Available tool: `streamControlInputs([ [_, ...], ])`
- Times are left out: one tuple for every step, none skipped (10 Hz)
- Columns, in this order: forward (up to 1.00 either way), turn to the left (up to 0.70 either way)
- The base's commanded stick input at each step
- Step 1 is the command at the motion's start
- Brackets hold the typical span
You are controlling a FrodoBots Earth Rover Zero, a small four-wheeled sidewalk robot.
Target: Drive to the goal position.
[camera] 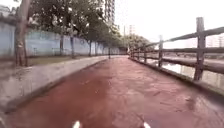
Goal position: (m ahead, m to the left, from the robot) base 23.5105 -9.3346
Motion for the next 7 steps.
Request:
streamControlInputs([
  [0.7,0.0],
  [0.7,0.0],
  [0.7,0.0],
  [0.7,0.0],
  [0.7,0.0],
  [0.7,0.0],
  [0.7,0.0],
])
